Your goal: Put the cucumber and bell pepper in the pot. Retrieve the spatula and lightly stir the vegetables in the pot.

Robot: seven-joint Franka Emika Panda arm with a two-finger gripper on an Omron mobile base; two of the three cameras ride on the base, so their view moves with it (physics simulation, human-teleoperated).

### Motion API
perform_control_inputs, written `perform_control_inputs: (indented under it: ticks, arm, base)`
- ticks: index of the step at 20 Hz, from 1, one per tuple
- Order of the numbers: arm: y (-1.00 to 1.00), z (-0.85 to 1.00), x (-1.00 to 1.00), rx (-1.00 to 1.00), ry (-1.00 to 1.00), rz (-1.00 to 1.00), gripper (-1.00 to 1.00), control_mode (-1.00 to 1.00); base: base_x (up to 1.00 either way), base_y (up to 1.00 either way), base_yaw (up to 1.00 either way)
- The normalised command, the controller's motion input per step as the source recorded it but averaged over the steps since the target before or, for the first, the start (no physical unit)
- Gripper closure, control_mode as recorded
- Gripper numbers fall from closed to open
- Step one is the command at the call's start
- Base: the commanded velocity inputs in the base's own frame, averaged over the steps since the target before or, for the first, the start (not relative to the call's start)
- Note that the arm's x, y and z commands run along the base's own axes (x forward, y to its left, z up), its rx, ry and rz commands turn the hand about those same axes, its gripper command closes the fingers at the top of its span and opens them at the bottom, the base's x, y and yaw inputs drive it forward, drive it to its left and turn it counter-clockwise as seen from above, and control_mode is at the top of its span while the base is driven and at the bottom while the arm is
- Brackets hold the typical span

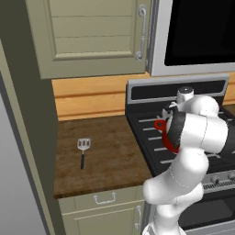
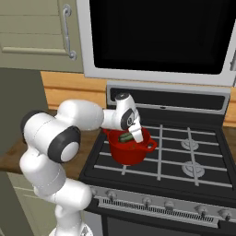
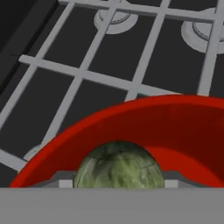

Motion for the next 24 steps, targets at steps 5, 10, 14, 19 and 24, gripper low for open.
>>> perform_control_inputs:
  ticks: [5,10,14,19,24]
  arm:
    - [0.0,0.2,-0.23,0.0,-0.06,0.0,-1.0,-1.0]
    - [0.0,0.63,-0.44,0.02,-0.1,0.0,-1.0,-1.0]
    - [0.28,0.66,-0.75,0.02,-0.04,0.0,-1.0,-1.0]
    - [0.8,0.53,-0.79,0.03,0.0,-0.06,-1.0,-1.0]
    - [1.0,0.57,-0.61,0.04,0.05,-0.13,-1.0,-1.0]
  base:
    - [0.0,0.0,0.0]
    - [0.0,0.0,0.0]
    - [0.0,0.0,0.0]
    - [0.0,0.0,0.0]
    - [0.0,0.0,0.0]
